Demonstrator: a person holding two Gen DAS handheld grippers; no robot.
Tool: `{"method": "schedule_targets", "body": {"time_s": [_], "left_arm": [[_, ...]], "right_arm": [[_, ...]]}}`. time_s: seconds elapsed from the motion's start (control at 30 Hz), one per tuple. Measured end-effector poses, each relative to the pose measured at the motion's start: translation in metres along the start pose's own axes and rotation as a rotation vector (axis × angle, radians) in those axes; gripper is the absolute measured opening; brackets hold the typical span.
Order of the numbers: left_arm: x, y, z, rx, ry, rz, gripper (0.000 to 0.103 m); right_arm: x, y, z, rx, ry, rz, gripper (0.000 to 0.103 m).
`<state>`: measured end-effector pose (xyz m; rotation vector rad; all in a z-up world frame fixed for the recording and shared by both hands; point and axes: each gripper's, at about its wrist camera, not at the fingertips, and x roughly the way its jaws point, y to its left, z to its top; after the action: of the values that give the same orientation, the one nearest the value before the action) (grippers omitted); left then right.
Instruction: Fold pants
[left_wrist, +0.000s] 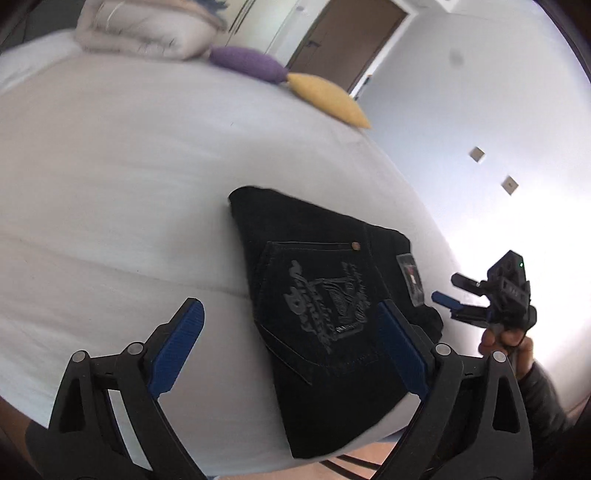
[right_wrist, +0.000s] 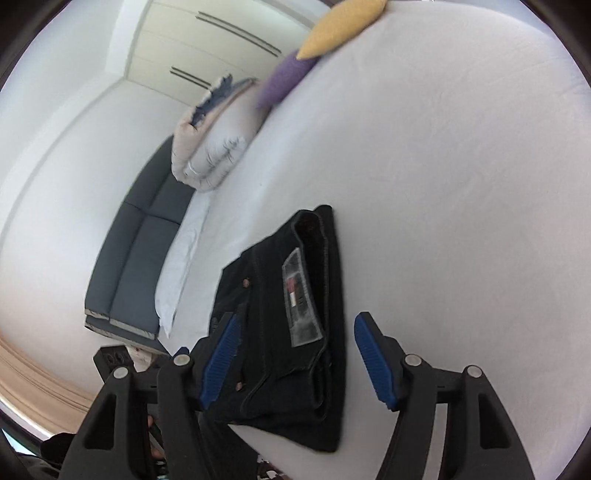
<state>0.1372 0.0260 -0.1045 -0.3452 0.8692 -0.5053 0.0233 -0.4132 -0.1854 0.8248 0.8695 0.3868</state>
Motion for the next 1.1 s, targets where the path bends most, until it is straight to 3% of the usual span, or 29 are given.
{"method": "schedule_targets", "body": {"time_s": [0.23, 0.37, 0.43, 0.5, 0.53, 0.57, 0.73, 0.9, 1.1], "left_arm": [[0.048, 0.019, 0.013, -0.113, 0.149, -0.06, 0.093], [0.072, 0.006, 0.014, -0.094, 0.226, -0.069, 0.089], [0.083, 0.002, 0.016, -0.089, 0.25, -0.062, 0.067], [0.09, 0.001, 0.018, -0.091, 0.264, -0.044, 0.052], [0.092, 0.003, 0.02, -0.102, 0.268, -0.047, 0.047], [0.093, 0.003, 0.021, -0.105, 0.271, -0.046, 0.045], [0.086, -0.006, 0.024, -0.065, 0.262, -0.027, 0.029], [0.074, -0.027, 0.04, -0.015, 0.219, -0.03, 0.025], [0.056, -0.048, 0.09, 0.075, 0.134, -0.035, 0.025]], "right_arm": [[0.039, -0.006, 0.022, 0.022, 0.088, -0.012, 0.066], [0.062, 0.005, 0.027, -0.005, 0.147, -0.036, 0.066], [0.068, 0.009, 0.029, -0.001, 0.159, -0.039, 0.064], [0.076, 0.015, 0.028, -0.018, 0.169, -0.08, 0.056], [0.078, 0.017, 0.027, -0.031, 0.173, -0.101, 0.044], [0.081, 0.019, 0.025, -0.045, 0.177, -0.11, 0.036], [0.076, 0.033, 0.018, -0.085, 0.127, -0.129, 0.022], [0.062, 0.065, 0.024, -0.159, 0.085, -0.102, 0.019], [0.049, 0.085, 0.058, -0.176, 0.03, -0.056, 0.019]]}}
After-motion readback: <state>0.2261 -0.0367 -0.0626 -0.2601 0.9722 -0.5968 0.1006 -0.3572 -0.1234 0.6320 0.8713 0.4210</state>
